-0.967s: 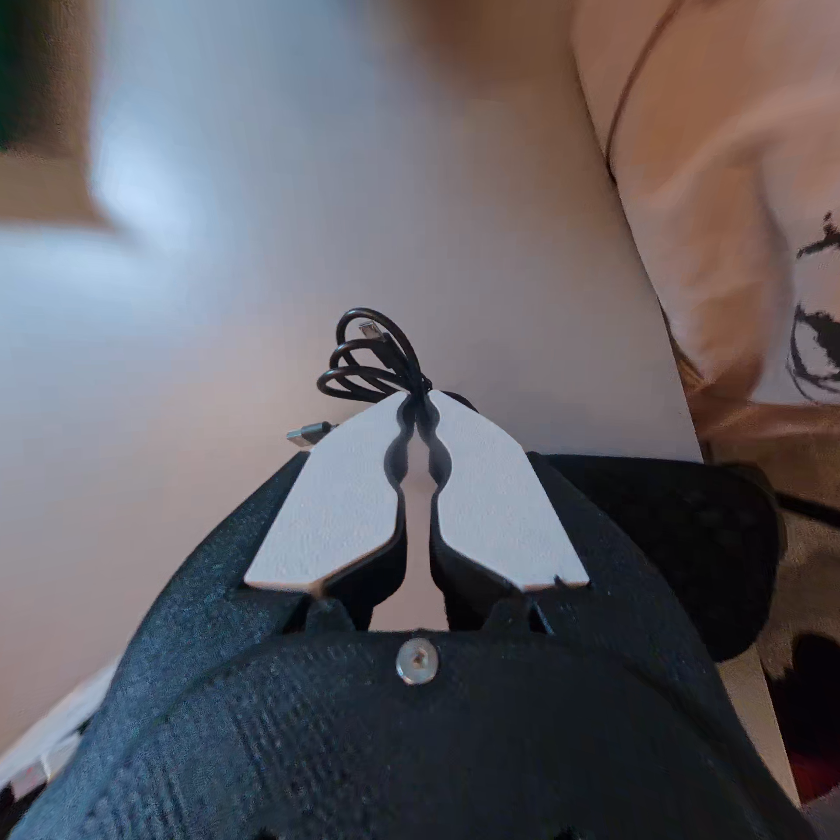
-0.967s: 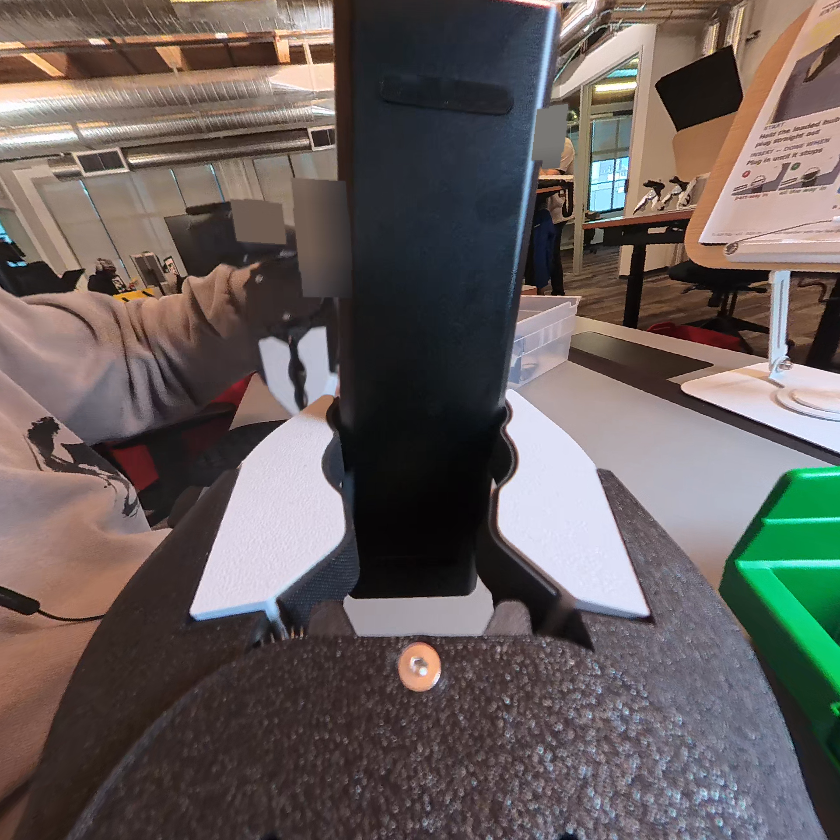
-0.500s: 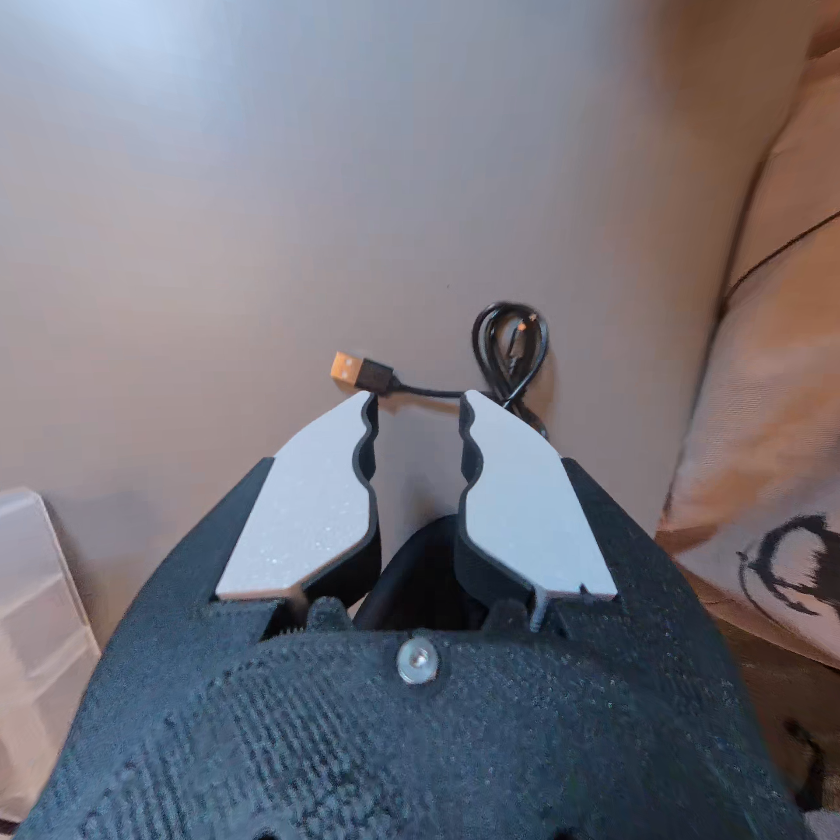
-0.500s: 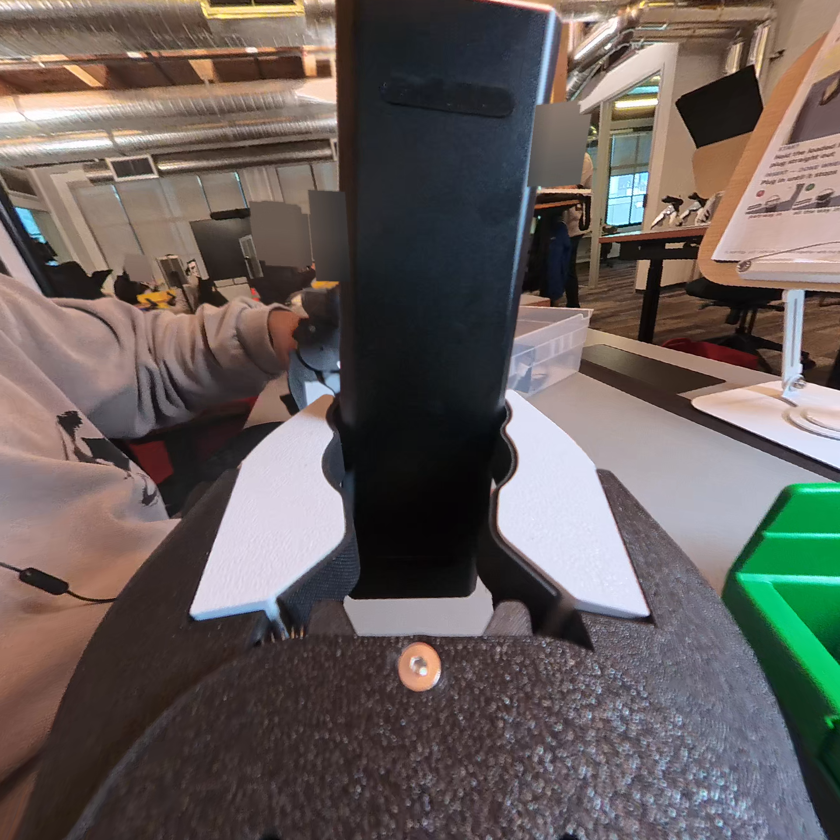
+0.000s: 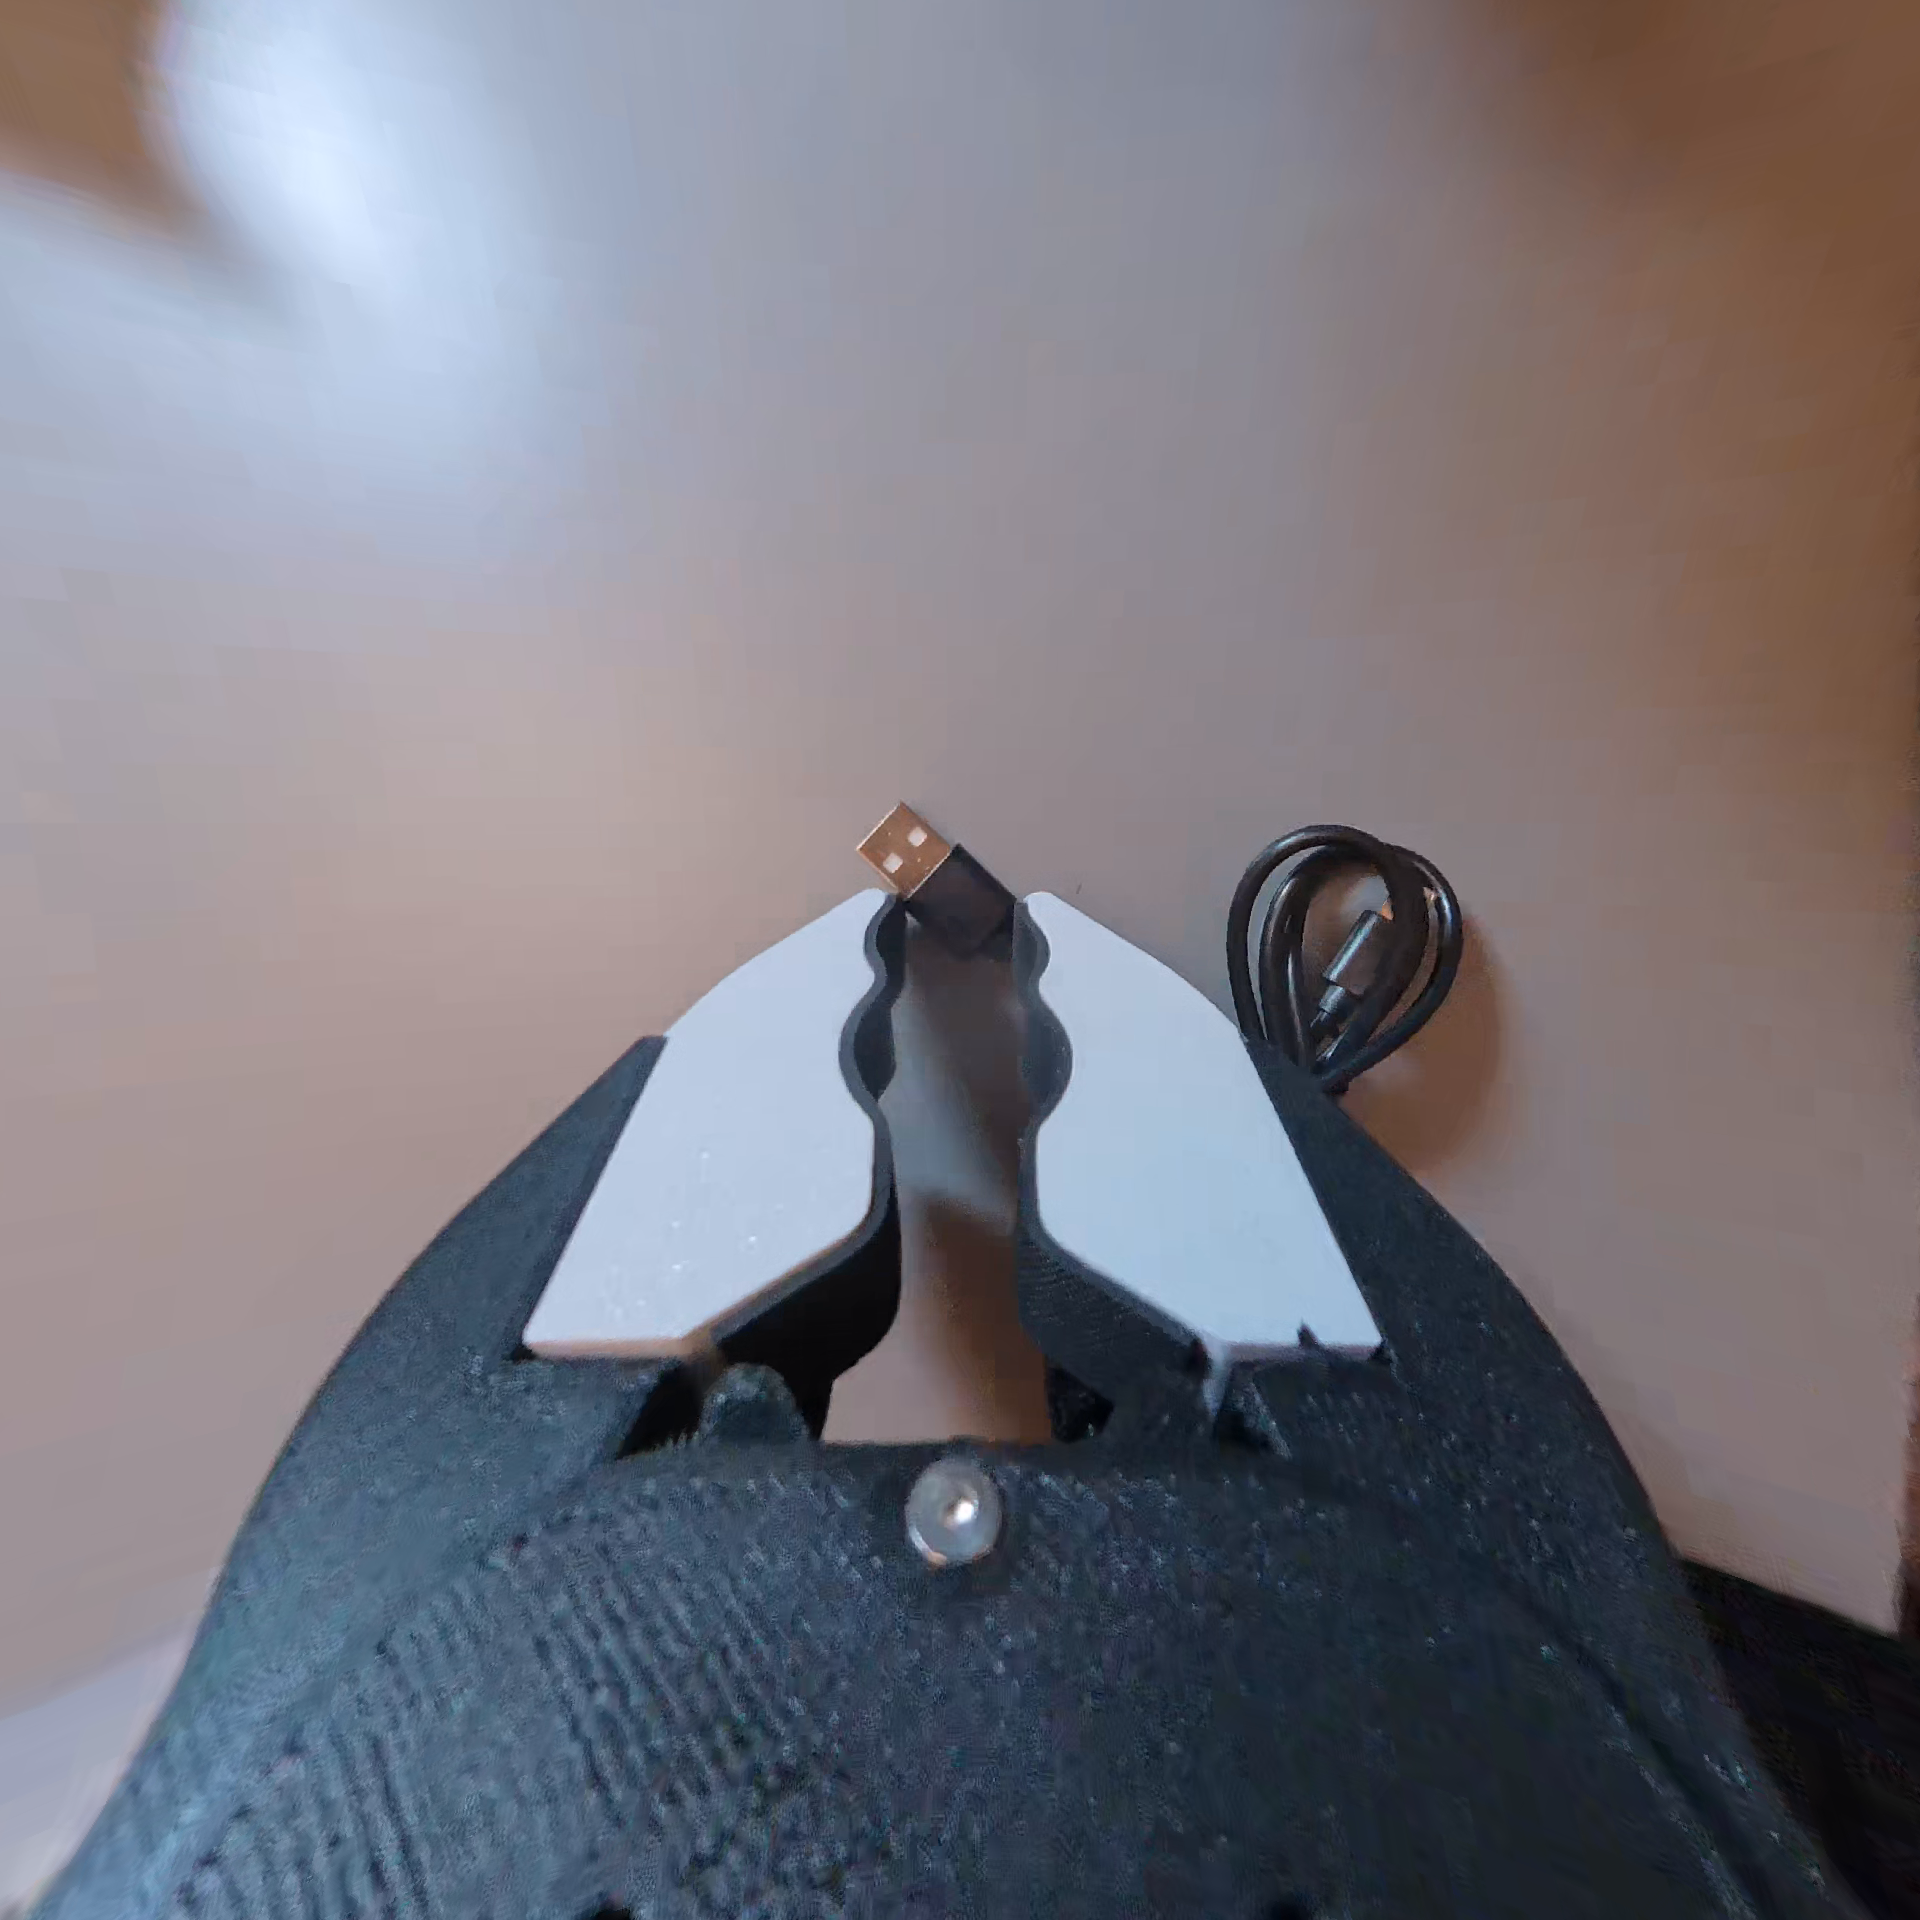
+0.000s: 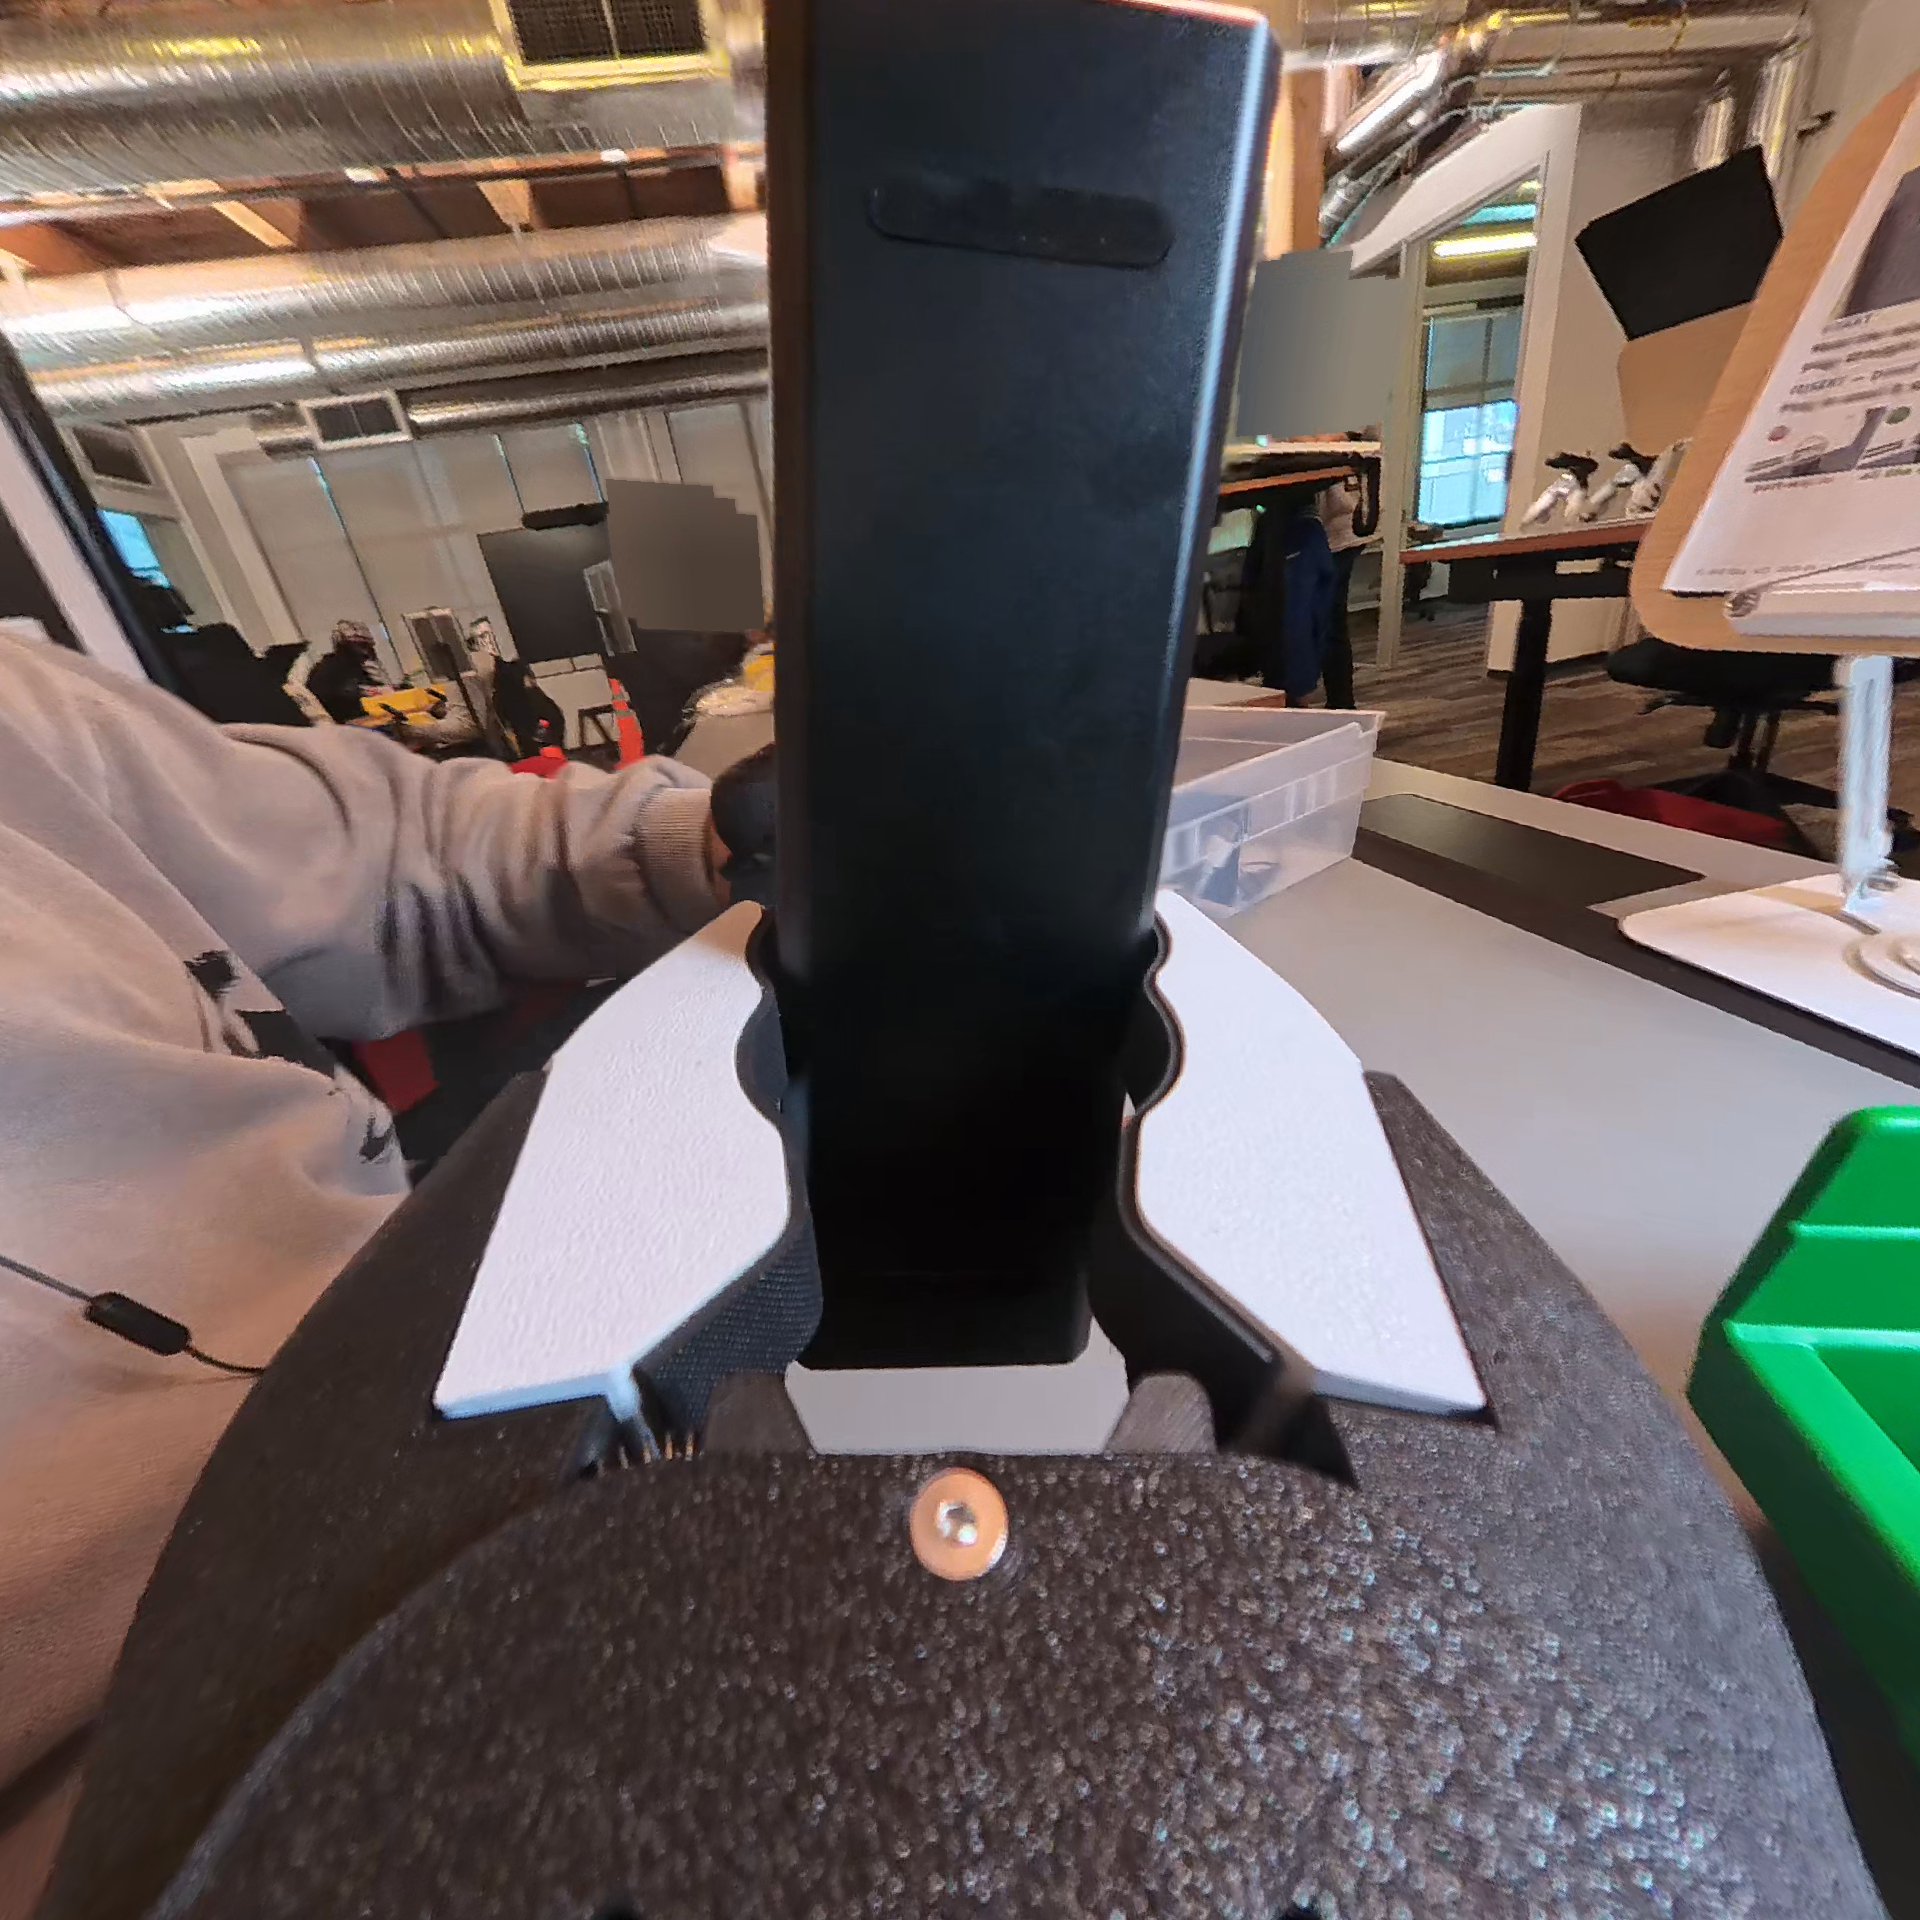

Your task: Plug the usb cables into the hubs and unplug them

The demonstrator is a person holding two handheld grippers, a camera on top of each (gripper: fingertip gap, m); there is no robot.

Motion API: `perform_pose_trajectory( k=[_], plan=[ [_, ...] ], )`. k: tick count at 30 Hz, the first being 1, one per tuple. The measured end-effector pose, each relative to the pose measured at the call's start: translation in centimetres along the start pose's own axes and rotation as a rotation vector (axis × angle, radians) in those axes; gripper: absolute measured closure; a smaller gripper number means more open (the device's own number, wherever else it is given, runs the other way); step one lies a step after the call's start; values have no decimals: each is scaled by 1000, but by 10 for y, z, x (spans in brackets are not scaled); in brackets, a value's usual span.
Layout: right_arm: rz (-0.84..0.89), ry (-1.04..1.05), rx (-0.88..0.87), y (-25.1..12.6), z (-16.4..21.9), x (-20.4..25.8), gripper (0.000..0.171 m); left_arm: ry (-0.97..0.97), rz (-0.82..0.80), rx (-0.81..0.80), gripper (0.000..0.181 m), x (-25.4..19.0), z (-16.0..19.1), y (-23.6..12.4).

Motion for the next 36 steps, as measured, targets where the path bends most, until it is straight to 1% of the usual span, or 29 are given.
perform_pose_trajectory(
  k=[1,3,4,6,8,11,17,19,21,23,25,27,31,32,36],
  plan=[
    [-33,11,-12,-1,-2,2,108,71,48,-20,161,-3,-6,3],
    [-105,36,-37,-4,-5,9,108,207,187,-132,161,-13,-22,2],
    [-142,51,-42,-5,-7,12,108,237,259,-216,161,-19,-32,-2],
    [-190,69,-47,-6,-9,17,108,252,365,-442,162,-29,-56,-17],
    [-219,81,-43,-7,-9,20,108,268,397,-585,162,-33,-70,-29],
    [-238,104,-34,-7,-6,21,108,300,398,-680,162,-37,-75,-37],
    [-287,183,-26,-6,1,23,108,286,319,-682,163,-34,-69,-31],
    [-296,197,-23,-5,3,23,108,261,256,-639,163,-29,-68,-29],
    [-303,211,-20,-5,4,23,108,222,203,-562,163,-23,-64,-25],
    [-311,230,-24,-5,6,23,108,183,193,-505,163,-21,-59,-21],
    [-325,252,-26,-4,6,23,108,182,174,-490,172,-20,-57,-20],
    [-332,262,-24,-4,7,24,108,185,204,-504,181,-24,-58,-18],
    [-329,256,-17,-4,8,24,108,194,174,-452,181,-26,-57,-7],
    [-327,256,-18,-4,8,24,108,186,168,-435,180,-28,-56,-4],
    [-306,242,-26,-5,5,21,108,167,174,-378,151,-45,-65,12]
  ],
)
Point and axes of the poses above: each gripper's, where its closed fingertips meet, y out along the fingers, z out of its underside, x = y × z across the jaws, the point moved 5 cm from there along -y, back along the fingers, and after that the axes turned 10 degrees about -x, right-handed, at the moved point
